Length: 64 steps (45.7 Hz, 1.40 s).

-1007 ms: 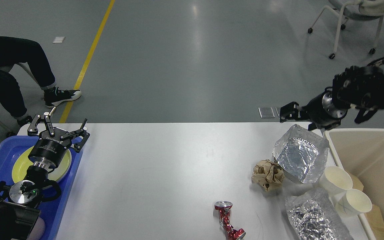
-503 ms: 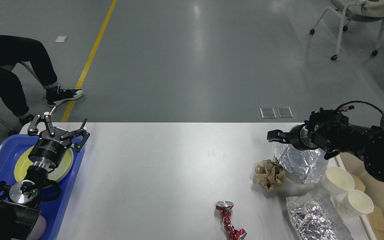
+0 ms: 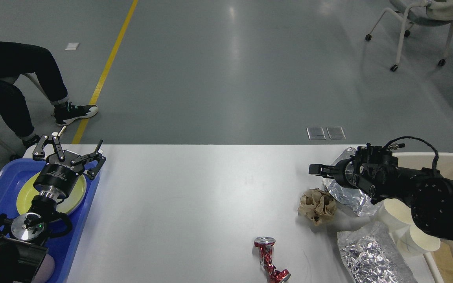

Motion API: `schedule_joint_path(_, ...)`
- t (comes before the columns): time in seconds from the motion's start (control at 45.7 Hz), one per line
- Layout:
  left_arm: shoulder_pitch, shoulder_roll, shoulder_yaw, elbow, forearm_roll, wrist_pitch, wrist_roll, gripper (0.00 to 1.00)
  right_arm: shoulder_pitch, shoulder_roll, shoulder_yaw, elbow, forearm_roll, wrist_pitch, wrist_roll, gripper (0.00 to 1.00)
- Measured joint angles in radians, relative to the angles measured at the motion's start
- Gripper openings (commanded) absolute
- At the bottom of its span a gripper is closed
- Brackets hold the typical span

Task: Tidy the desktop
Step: 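Grasp the crumpled foil wrapper with the right gripper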

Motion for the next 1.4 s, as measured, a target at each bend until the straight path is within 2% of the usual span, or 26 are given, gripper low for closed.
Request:
schedule_joint_path(0.044,0.0,0.0,0.0,0.0,0.0,0.0,0.0,0.96,-0.004,0.004,-0.001,-0.002,-0.001,0.0,0.0,0.93)
schedule_joint_path(0.153,0.0,0.0,0.0,0.0,0.0,0.0,0.0,0.97,-0.018,0.013,-0.001,-0.019,-0.003,-0.006,0.0,0.84)
schedule_joint_path(0.284,0.0,0.0,0.0,0.0,0.0,0.0,0.0,0.97,-0.036,0.027,-0.013,-0.043,-0.003,-0.015,0.0,0.7)
schedule_joint_path(0.372,0.0,0.0,0.0,0.0,0.0,0.0,0.0,0.97,-0.044,0.031,-0.021,-0.058,-0.003,-0.028,0.0,0.67)
schedule_joint_path(0.503,0.0,0.0,0.0,0.0,0.0,0.0,0.0,0.97,-0.051,0.039,-0.032,-0.071,-0.003,-0.04,0.0,0.49)
schedule_joint_path(0.613,0.0,0.0,0.0,0.0,0.0,0.0,0.0,0.97,-0.052,0.04,-0.035,-0.073,-0.002,-0.042,-0.001,0.45)
schedule_joint_path(0.919,0.0,0.0,0.0,0.0,0.0,0.0,0.0,0.96,-0.052,0.04,-0.035,-0.076,-0.002,-0.043,-0.003,0.23)
schedule_joint_path(1.028,0.0,0.0,0.0,0.0,0.0,0.0,0.0,0.96,-0.052,0.041,-0.034,-0.076,-0.002,-0.043,-0.003,0.07)
schedule_joint_path(1.16,0.0,0.0,0.0,0.0,0.0,0.0,0.0,0.97,-0.047,0.042,-0.032,-0.076,-0.002,-0.043,-0.004,0.0)
schedule_joint_path(1.4,-0.001,0.0,0.0,0.0,0.0,0.0,0.0,0.97,-0.043,0.05,-0.025,-0.074,0.004,-0.041,-0.003,0.0)
